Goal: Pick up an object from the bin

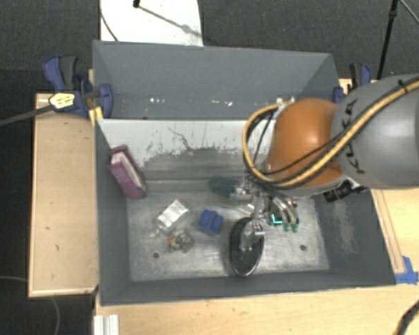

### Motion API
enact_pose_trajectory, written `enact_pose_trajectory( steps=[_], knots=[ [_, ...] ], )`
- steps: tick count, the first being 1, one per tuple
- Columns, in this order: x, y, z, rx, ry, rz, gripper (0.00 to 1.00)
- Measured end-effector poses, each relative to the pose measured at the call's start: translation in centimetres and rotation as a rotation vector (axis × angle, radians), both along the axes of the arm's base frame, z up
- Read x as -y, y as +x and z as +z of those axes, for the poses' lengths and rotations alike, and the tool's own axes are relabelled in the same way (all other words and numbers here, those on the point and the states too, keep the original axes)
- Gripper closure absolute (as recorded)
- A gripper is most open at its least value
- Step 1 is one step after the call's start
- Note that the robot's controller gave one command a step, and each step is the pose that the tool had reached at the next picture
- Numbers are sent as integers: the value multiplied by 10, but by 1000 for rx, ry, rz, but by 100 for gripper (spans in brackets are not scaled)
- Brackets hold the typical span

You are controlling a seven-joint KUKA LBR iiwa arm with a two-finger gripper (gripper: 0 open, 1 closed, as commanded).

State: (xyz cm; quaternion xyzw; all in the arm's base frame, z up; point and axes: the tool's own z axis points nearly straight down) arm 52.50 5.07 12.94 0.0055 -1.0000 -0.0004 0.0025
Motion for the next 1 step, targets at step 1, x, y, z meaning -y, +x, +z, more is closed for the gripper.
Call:
enact_pose_trajectory(
  steps=[1],
  knots=[
    [9,2,-29,18,7,102,0]
  ],
)
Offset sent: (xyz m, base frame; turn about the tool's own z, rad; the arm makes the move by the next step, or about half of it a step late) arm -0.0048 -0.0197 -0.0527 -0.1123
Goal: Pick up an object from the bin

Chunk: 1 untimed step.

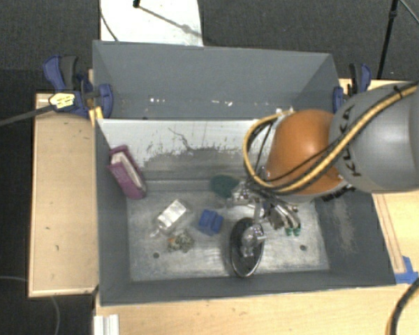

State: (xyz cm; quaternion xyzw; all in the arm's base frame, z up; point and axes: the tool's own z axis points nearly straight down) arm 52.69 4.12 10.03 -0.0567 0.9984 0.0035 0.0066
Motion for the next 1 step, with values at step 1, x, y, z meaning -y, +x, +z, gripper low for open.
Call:
enact_pose_trajectory(
  steps=[1],
  knots=[
    [1,-4,-2,-23,-1,-2,100]
  ],
)
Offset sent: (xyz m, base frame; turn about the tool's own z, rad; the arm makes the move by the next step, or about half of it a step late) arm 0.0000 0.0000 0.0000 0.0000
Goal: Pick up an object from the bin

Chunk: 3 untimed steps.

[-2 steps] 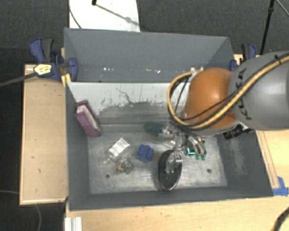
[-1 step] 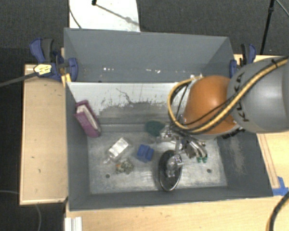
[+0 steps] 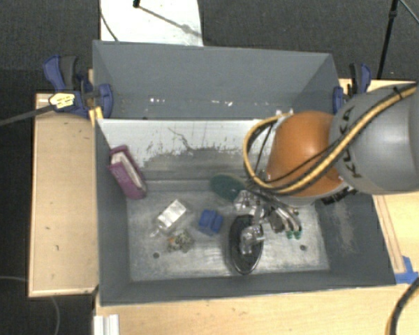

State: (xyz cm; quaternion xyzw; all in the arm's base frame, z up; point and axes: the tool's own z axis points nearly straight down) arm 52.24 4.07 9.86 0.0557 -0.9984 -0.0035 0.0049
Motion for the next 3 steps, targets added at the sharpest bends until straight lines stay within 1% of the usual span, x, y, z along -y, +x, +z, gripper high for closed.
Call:
enact_pose_trajectory(
  steps=[1,2,3],
  knots=[
    [-5,2,-2,13,2,-5,100],
    [-9,4,-3,22,5,66,100],
    [-24,15,-25,22,-3,83,100]
  ],
)
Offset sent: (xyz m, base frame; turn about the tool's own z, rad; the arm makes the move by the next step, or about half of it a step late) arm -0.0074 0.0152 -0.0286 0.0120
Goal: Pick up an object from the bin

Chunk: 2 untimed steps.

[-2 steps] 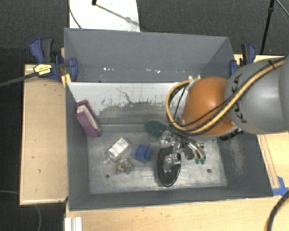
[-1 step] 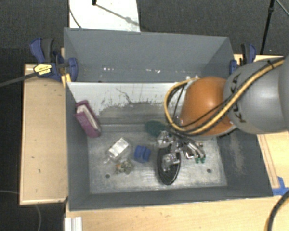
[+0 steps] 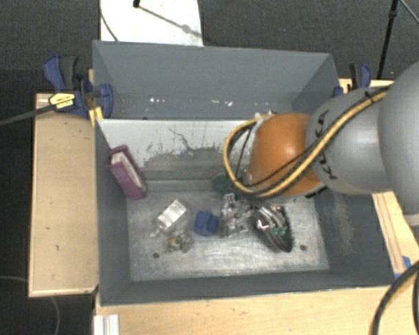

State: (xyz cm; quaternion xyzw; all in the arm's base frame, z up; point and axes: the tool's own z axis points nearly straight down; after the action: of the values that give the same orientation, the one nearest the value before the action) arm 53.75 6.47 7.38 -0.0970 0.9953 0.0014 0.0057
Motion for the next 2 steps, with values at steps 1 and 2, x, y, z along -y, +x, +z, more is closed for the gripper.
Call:
enact_pose_trajectory(
  steps=[1,2],
  knots=[
    [2,-2,-2,-6,-2,-4,0],
    [-37,5,36,-5,0,-176,0]
  ],
)
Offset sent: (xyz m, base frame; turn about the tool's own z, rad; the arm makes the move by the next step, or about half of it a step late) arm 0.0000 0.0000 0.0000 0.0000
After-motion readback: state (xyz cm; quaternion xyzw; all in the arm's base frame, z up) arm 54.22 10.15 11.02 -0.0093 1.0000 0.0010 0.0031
